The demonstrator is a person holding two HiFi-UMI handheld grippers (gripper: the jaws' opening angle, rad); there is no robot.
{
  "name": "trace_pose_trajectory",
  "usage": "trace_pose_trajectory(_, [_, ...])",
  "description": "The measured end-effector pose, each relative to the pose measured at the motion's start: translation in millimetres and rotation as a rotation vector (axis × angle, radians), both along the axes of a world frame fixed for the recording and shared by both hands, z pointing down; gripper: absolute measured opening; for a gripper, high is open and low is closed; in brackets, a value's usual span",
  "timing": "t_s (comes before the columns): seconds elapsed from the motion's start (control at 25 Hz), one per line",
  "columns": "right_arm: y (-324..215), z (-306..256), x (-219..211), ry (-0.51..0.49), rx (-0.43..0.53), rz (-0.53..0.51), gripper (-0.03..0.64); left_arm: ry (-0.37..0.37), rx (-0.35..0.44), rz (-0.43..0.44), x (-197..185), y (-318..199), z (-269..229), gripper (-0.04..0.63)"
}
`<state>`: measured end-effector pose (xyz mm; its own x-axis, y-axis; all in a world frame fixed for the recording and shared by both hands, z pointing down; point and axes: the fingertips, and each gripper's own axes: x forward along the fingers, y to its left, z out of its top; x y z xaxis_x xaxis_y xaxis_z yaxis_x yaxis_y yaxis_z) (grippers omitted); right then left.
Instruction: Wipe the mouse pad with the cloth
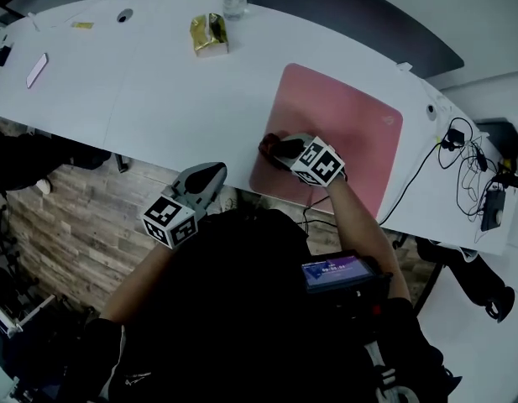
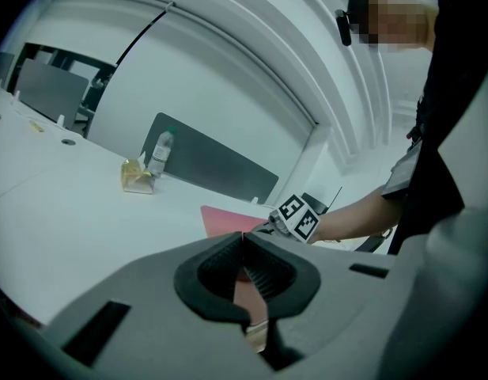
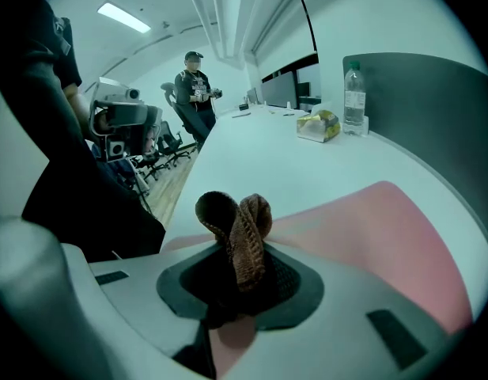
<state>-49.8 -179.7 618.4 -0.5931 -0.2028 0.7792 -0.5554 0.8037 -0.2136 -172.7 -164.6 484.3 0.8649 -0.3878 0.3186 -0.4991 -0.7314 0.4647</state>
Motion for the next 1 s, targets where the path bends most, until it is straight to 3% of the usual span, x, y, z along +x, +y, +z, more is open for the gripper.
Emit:
trace_pose_trajectory(0.6, [-67, -1, 34, 0.007, 0.06, -0.12, 0.115, -0.036, -0.025, -0.135, 33, 3, 3, 0.009])
trace_pose_trajectory(1.0, [-116, -1, 62, 0.007, 0.1, -0.069, 0.114, -0.064, -0.043, -0.235, 30, 14, 8, 0.009])
